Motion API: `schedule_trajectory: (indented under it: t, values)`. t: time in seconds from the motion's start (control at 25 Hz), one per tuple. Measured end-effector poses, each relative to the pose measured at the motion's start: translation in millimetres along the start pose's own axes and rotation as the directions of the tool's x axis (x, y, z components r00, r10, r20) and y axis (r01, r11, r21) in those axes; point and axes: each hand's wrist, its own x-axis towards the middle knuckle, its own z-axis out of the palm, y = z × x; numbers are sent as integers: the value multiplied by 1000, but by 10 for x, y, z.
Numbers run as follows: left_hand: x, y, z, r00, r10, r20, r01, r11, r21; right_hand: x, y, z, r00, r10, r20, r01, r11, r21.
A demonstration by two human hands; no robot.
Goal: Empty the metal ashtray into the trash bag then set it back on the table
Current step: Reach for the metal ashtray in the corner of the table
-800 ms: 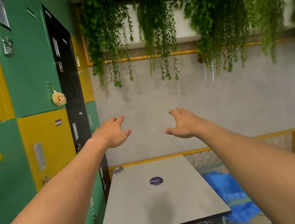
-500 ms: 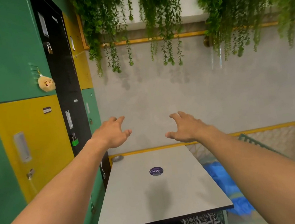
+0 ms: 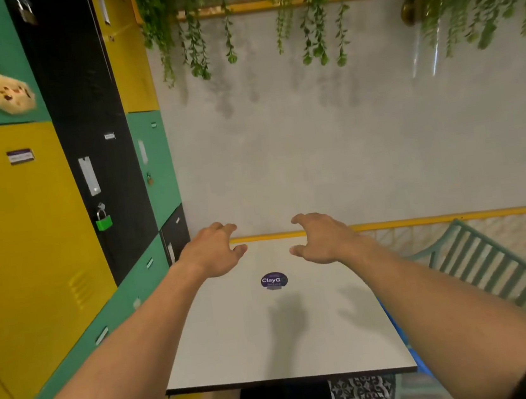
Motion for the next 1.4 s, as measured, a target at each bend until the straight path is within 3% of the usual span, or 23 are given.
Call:
schedule_trajectory:
  t: [0.28,0.96,1.4]
  values:
    - [690,-146,568,999,16,28,-16,1000,12,713,216,526,999,-34,42,34,999,7]
    - [2761,-1010,1181,997,46,67,-44,999,-31,2897,496,1052,997,-12,82,11,1000,7]
    - [3503,-1415,1631,986,-155,56,158,986,-60,4181,767,1513,966,-178,188,179,984,8]
